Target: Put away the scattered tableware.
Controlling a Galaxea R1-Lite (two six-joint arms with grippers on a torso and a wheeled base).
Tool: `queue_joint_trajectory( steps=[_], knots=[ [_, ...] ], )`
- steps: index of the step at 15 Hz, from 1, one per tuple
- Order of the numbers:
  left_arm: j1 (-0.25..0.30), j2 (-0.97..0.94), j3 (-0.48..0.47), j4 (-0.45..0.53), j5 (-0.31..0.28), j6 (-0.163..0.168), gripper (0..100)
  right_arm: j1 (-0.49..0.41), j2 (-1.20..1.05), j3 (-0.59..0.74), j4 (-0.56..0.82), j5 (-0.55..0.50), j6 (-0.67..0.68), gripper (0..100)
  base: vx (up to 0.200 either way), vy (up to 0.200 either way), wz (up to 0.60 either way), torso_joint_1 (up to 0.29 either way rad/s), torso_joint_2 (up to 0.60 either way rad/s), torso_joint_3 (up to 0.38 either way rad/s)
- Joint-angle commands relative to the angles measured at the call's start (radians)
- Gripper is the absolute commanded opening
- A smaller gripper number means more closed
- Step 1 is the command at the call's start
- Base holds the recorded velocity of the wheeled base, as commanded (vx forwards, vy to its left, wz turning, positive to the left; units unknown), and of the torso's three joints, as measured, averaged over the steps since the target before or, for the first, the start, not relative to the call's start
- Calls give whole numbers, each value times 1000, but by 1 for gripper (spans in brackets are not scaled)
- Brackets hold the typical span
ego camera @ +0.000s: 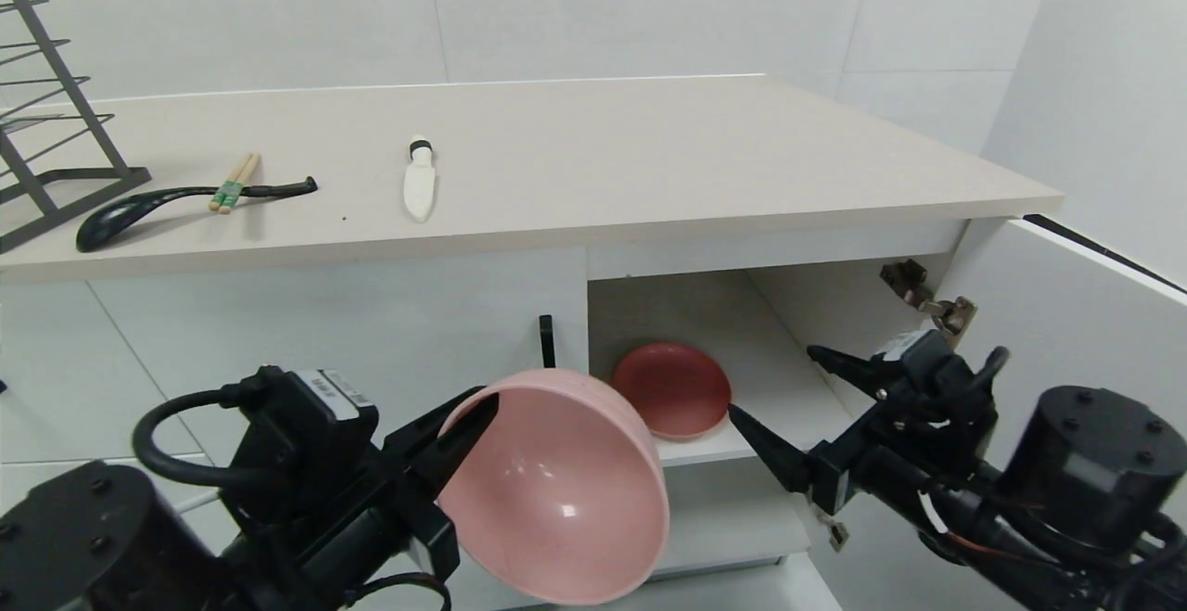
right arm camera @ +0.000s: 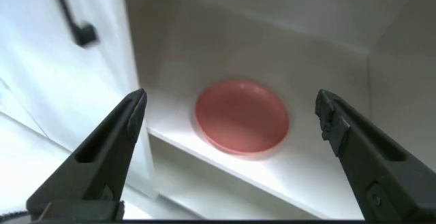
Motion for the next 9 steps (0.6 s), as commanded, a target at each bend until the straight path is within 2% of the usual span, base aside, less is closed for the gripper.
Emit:
queue_joint_trajectory(
  steps=[1,3,5,7,9],
  knots=[
    [-43,95,-111,-2,44,54,0,12,-124,80,0,0,0,100,0,0,0,0,0,0],
    [-111,173,-161,-2,125,57,0,4,-221,84,0,2,0,100,0,0,0,0,0,0],
    [-138,214,-174,-2,139,58,0,1,-256,83,0,2,0,100,0,0,0,0,0,0],
    [-138,247,-211,-2,159,58,0,-1,-255,67,0,2,0,100,0,0,0,0,0,0],
    [-128,277,-258,-2,222,57,0,-13,-253,64,0,2,-1,100,0,0,0,0,0,0]
  ],
)
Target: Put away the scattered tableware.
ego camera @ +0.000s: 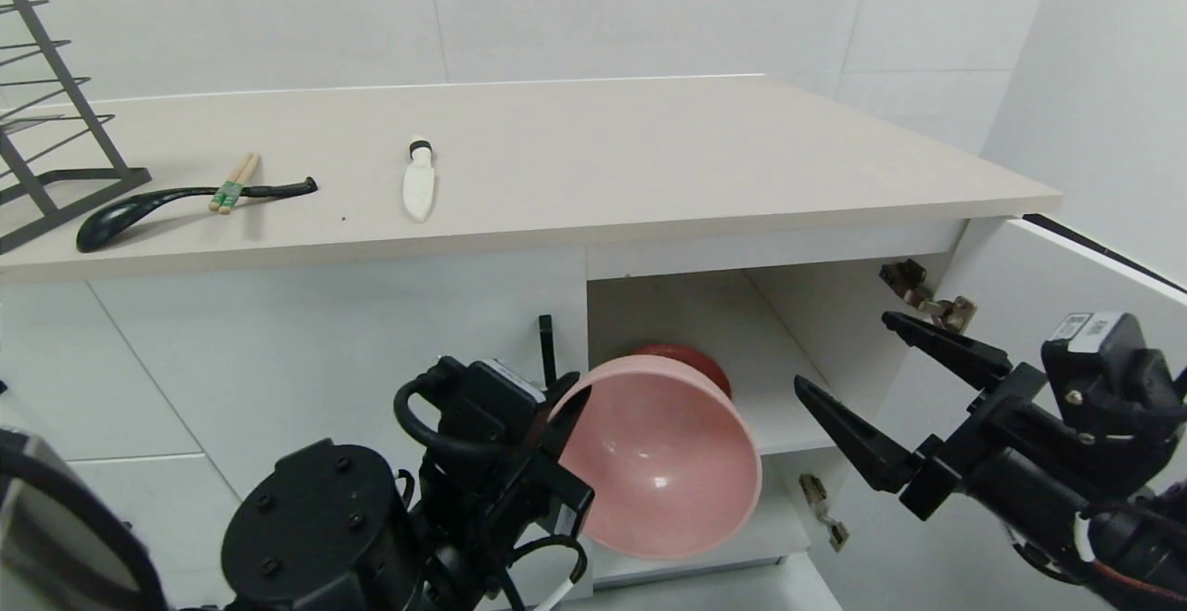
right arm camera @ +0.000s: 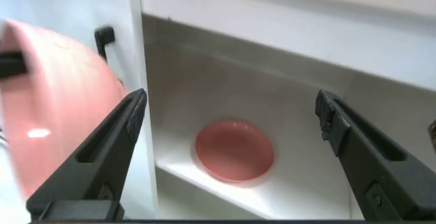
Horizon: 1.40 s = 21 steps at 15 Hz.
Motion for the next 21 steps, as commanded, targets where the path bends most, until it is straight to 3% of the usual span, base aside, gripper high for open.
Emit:
queue_joint_trajectory(
  steps=[1,3,9,14,16,18,20,21],
  knots=[
    [11,67,-55,-1,33,-6,0,-21,-3,-5,-1,0,-1,100,0,0,0,0,0,0],
    [14,99,-67,-1,33,3,0,-22,2,-7,-1,0,1,100,0,0,0,0,0,0],
    [24,185,-221,-1,38,3,0,-12,98,-5,-1,0,13,100,0,0,0,0,0,0],
    [38,216,-288,-1,38,6,0,51,160,-13,-1,0,38,100,0,0,0,0,0,0],
    [34,216,-287,-1,38,46,0,20,224,-45,-1,0,79,100,0,0,0,0,0,0],
    [34,211,-290,-1,36,57,0,10,247,-83,-1,0,105,100,0,0,0,0,0,0],
    [32,210,-300,-1,36,47,0,11,250,-105,-1,0,136,100,0,0,0,0,0,0],
    [35,206,-322,-1,33,26,0,11,258,-125,-1,-2,139,100,0,0,0,0,0,0]
  ],
)
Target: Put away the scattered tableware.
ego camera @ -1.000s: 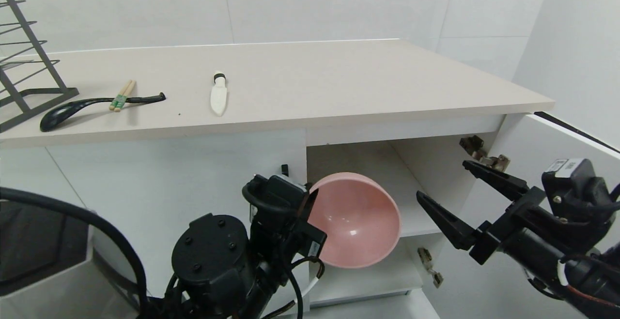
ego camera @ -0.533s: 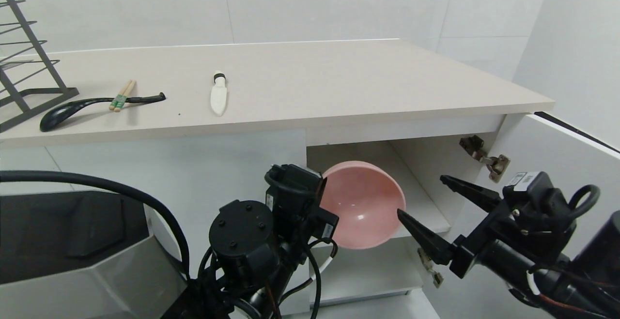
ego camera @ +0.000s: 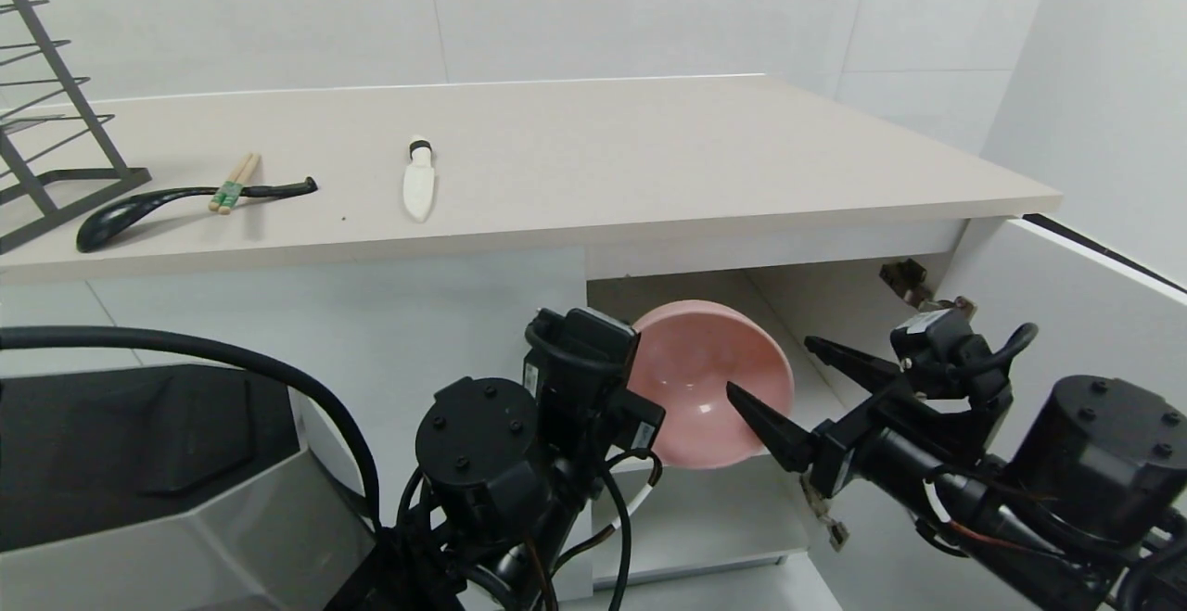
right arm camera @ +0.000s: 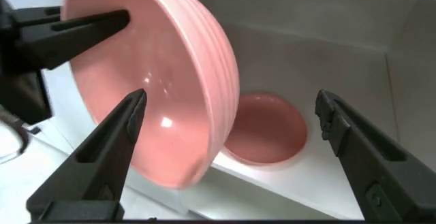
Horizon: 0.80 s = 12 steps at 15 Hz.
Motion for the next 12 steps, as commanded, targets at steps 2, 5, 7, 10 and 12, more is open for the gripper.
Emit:
queue_joint_trajectory(
  steps=[2,5,7,10,12],
  knots=[
    [1,-18,-23,-1,-19,-23,0,-7,32,-35,-1,-1,29,100,0,0,0,0,0,0],
    [1,-20,-21,-1,-65,-23,0,-10,30,-38,-1,-1,40,100,0,0,0,0,0,0],
    [1,-20,-20,-1,-74,-23,0,-8,29,-39,-1,-1,40,100,0,0,0,0,0,0],
    [1,-20,-20,-1,-115,-14,0,-5,29,-41,-1,-1,40,100,0,0,0,0,0,0],
    [1,-20,-18,-1,-138,-8,0,0,29,-41,-1,-1,40,0,0,0,0,0,0,0]
  ],
)
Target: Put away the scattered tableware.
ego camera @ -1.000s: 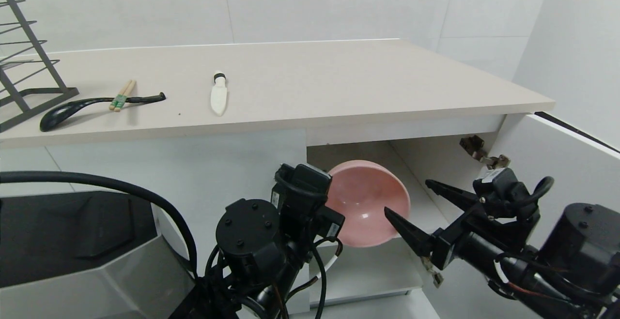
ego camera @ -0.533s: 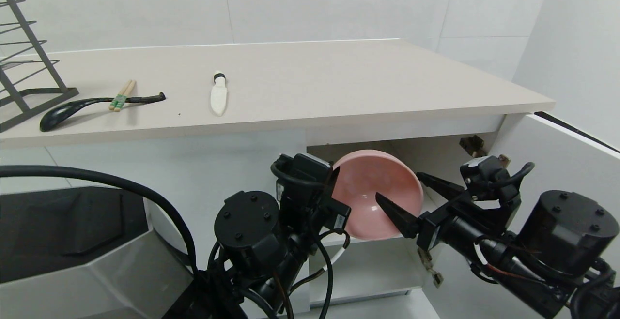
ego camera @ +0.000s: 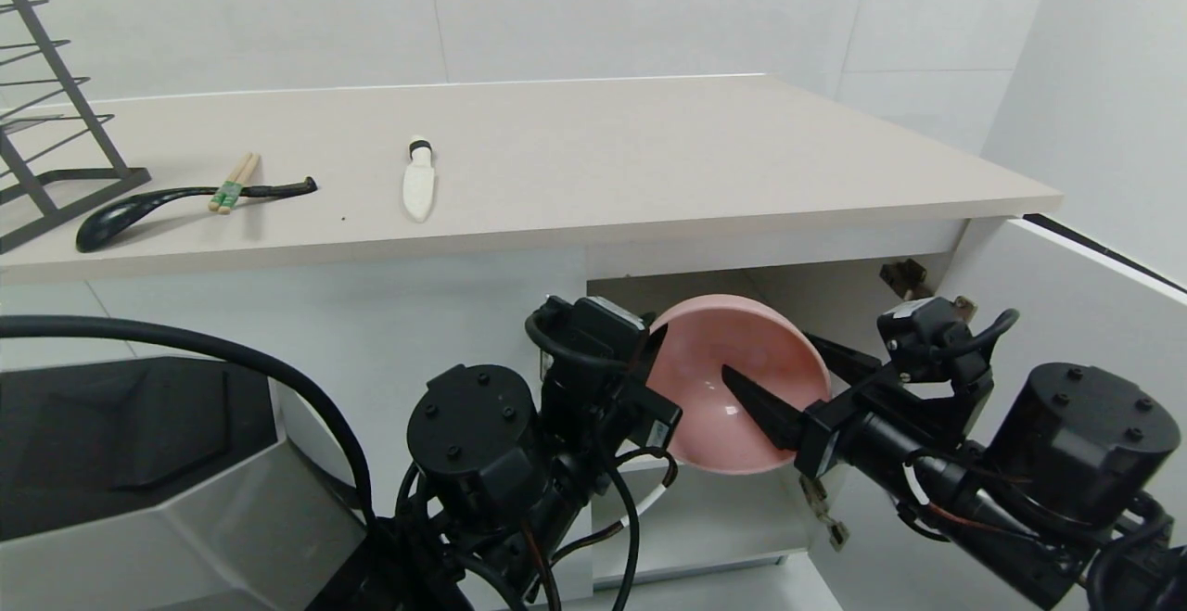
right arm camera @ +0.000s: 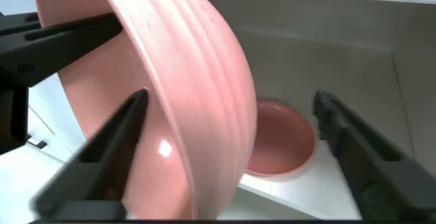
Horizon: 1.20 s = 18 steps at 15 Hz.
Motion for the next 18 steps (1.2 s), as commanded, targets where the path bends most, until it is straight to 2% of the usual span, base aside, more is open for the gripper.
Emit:
queue_joint_trajectory(
  steps=[1,8,9,16,18],
  knots=[
    [0,-3,-1,-1,-3,8,0,5,0,0,-1,0,0,0,0,0,0,0,0,0],
    [-1,0,-2,-1,-3,16,0,75,1,2,-1,0,0,0,0,0,0,0,0,0],
    [-14,-1,-1,-1,-3,24,100,69,3,2,-1,0,0,0,0,0,0,0,0,0],
    [-43,-46,42,-1,-3,25,100,-26,72,-15,-1,0,0,0,0,0,0,0,0,0],
    [-61,-98,107,-1,-3,24,100,-63,103,-26,-1,0,0,0,0,0,0,0,0,0]
  ],
)
